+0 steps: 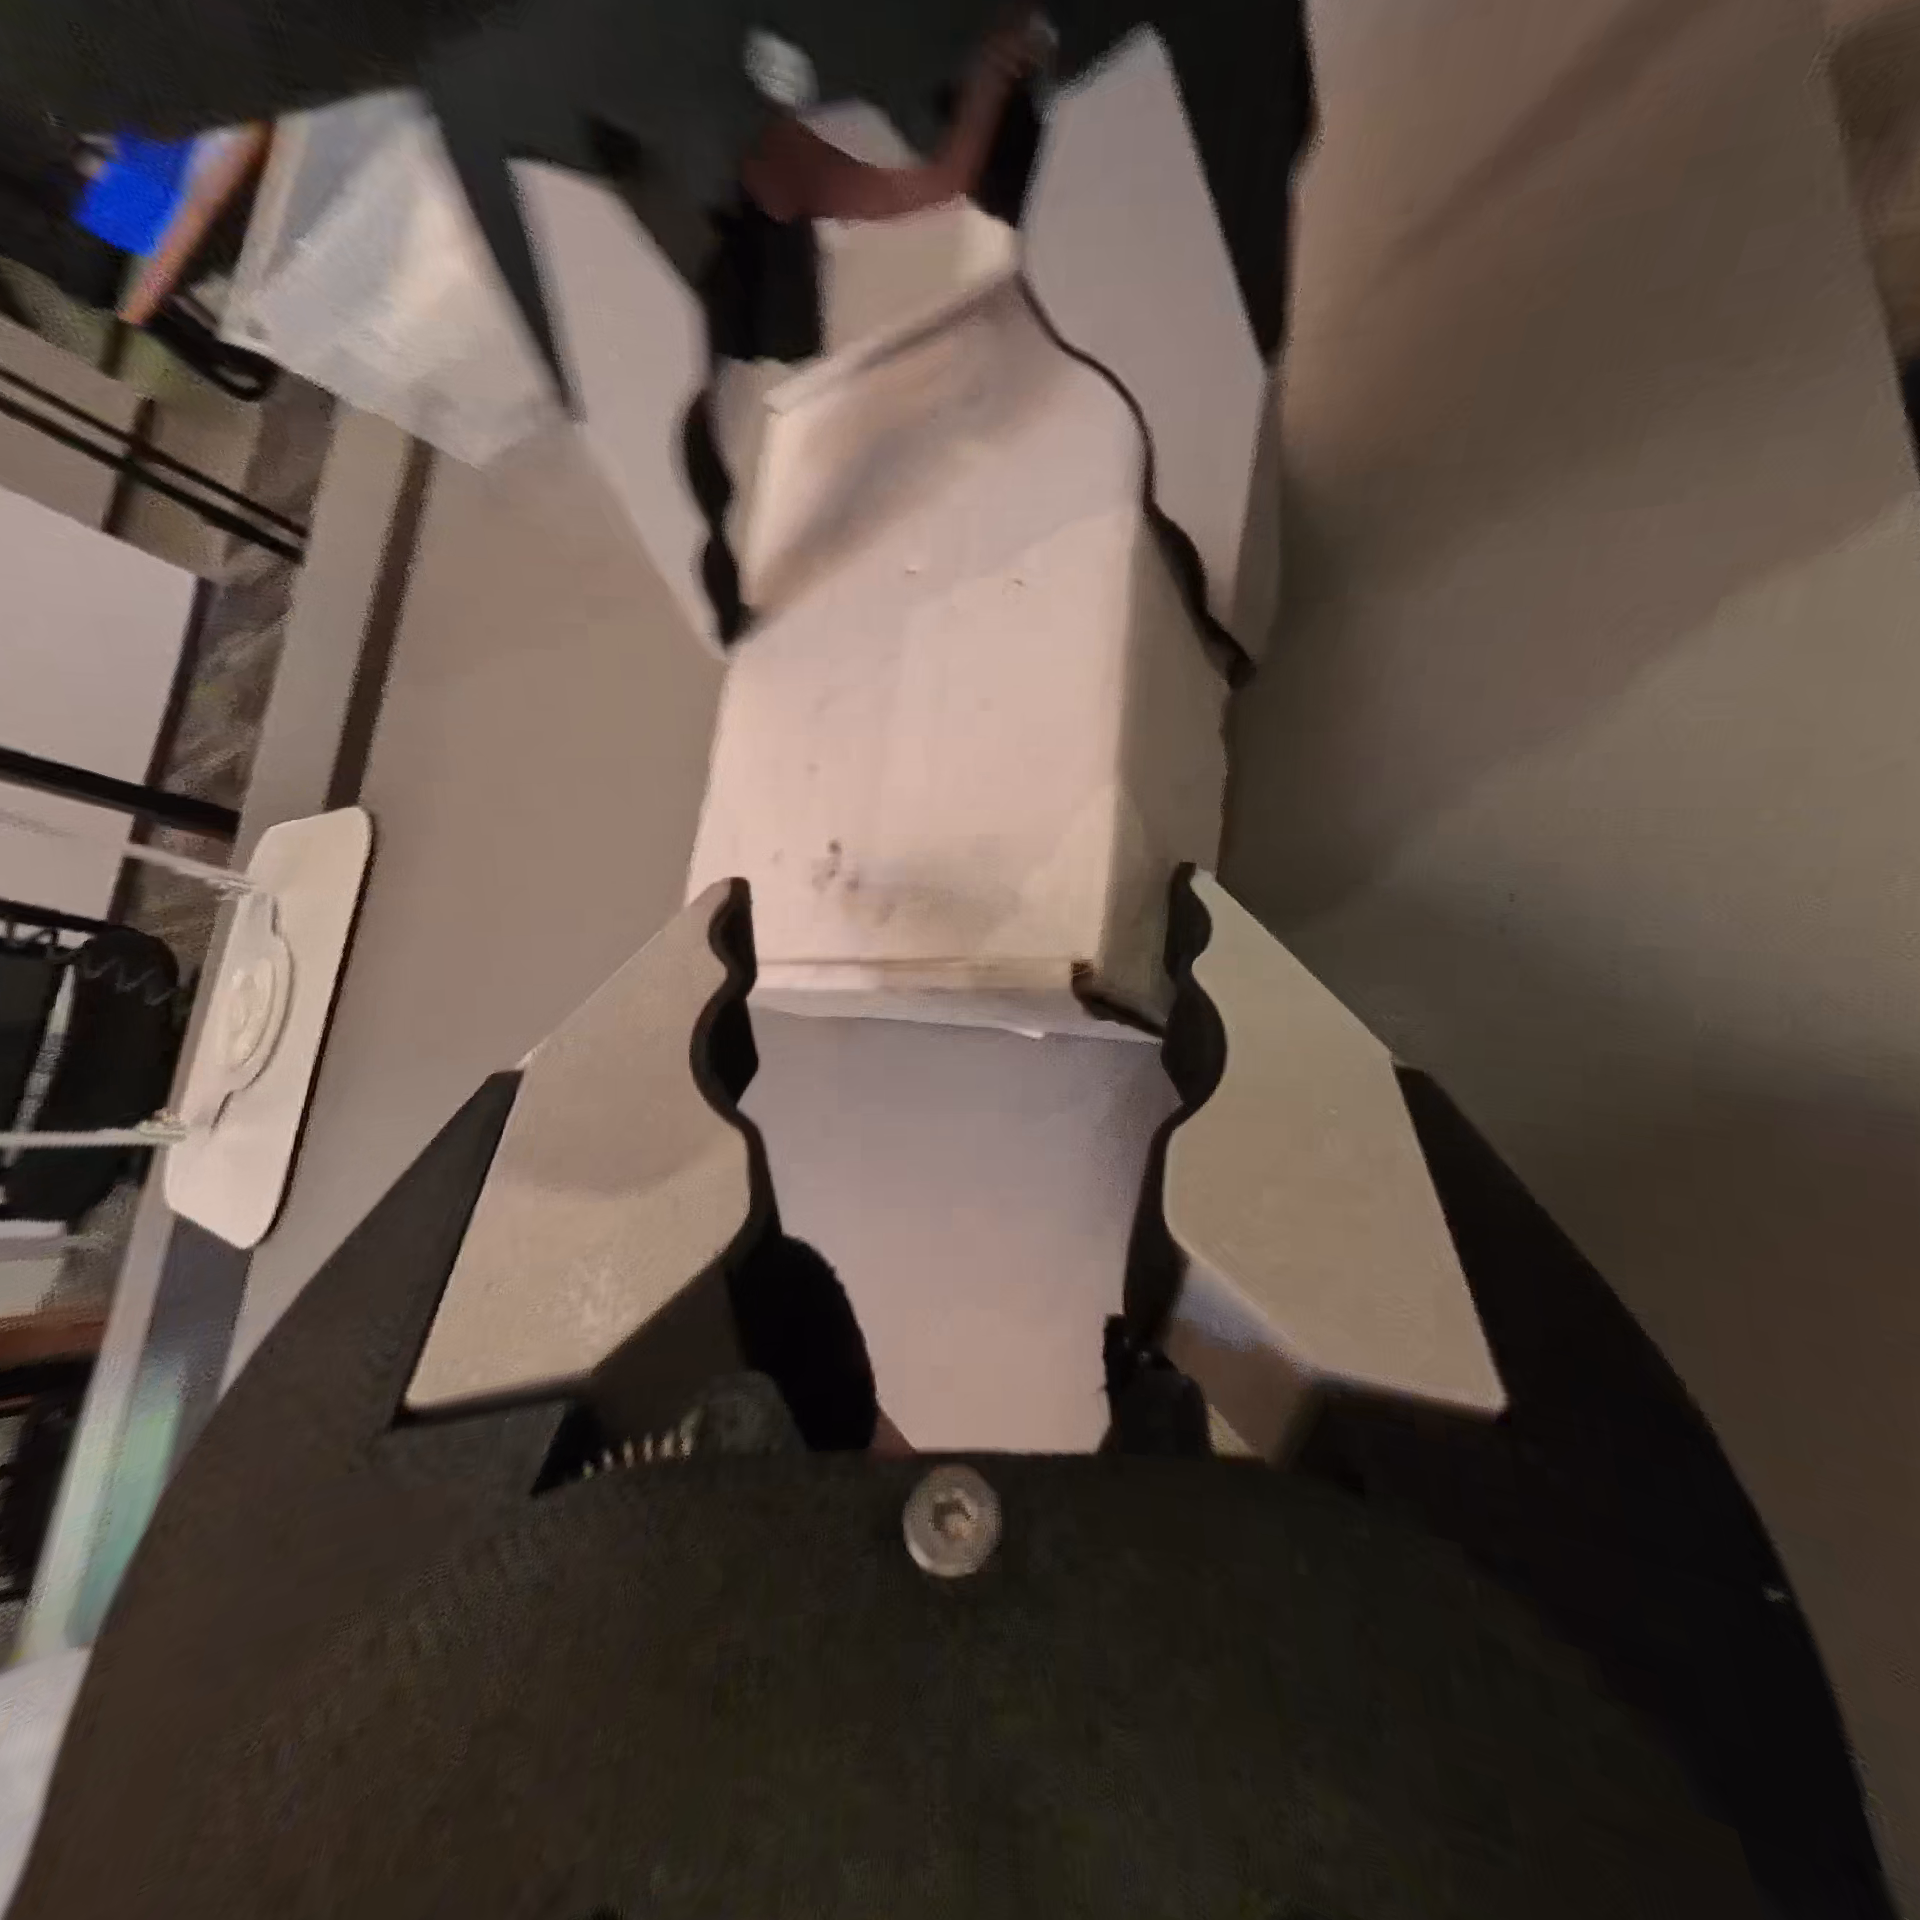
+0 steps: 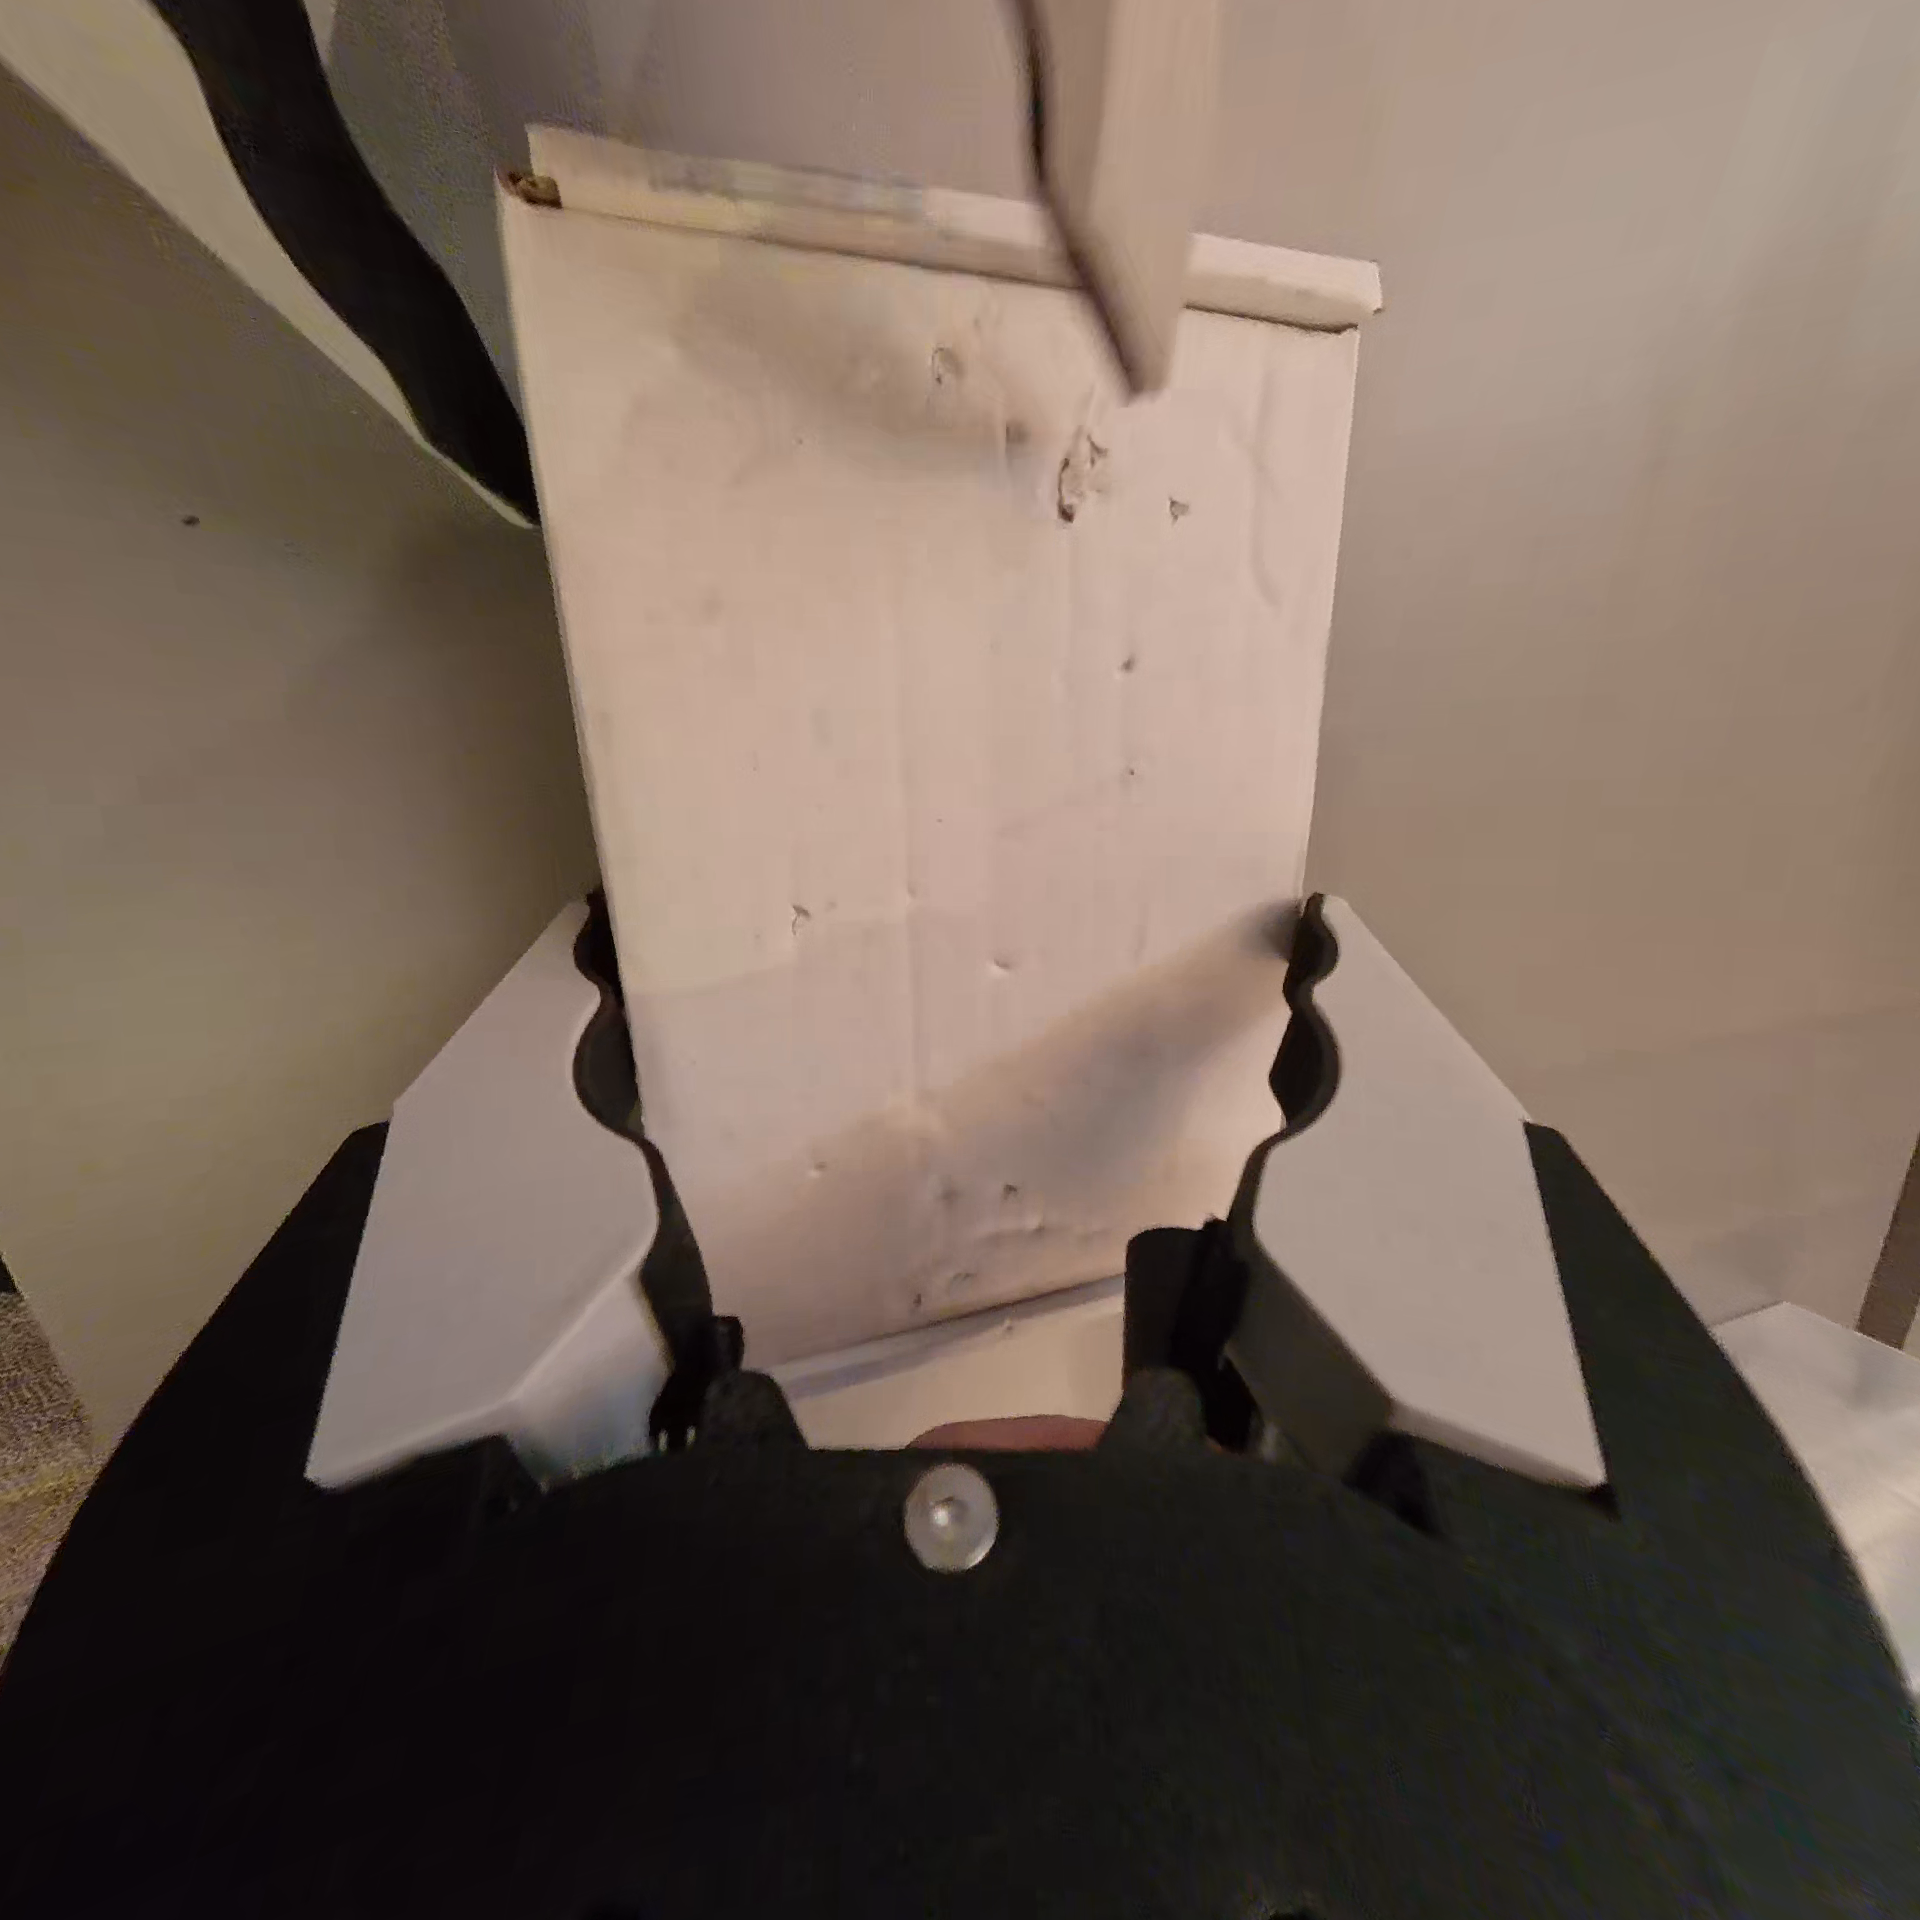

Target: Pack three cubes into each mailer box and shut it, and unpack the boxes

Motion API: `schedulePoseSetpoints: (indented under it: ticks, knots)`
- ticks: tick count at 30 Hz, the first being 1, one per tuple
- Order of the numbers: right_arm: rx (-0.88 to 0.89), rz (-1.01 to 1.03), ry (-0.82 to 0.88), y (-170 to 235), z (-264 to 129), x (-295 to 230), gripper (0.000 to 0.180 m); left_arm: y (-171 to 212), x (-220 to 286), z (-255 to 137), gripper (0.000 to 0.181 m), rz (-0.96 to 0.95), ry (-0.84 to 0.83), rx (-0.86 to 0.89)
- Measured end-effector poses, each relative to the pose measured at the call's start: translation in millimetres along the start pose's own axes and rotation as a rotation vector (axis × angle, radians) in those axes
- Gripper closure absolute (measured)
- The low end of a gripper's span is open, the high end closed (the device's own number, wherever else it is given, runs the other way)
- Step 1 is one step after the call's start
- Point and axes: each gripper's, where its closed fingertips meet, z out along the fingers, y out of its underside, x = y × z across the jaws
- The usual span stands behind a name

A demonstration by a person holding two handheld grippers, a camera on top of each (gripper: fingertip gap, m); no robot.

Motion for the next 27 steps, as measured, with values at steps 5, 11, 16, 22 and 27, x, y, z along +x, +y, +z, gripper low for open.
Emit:
schedulePoseSetpoints:
  ticks: [5,11,16,22,27]
  knots:
    - [0.077,0.095,0.060,11.9,-28.6,28.9,0.055,-21.0,-47.4,-25.5,0.115,-0.189,-0.167,0.242]
    - [0.055,0.104,0.242,61.2,-107.8,106.1,0.055,-19.1,-91.3,-31.3,0.143,-0.303,-0.348,0.403]
    - [-0.158,0.101,0.360,152.2,-148.9,188.6,0.055,-7.9,-86.4,-6.5,0.148,-0.338,-0.319,0.350]
    - [-0.381,0.110,0.372,246.5,-147.5,256.2,0.055,8.0,-91.3,-1.4,0.149,-0.372,-0.317,0.330]
    - [-0.495,0.045,0.283,291.6,-116.1,284.3,0.055,16.1,-95.5,2.5,0.148,-0.408,-0.299,0.323]
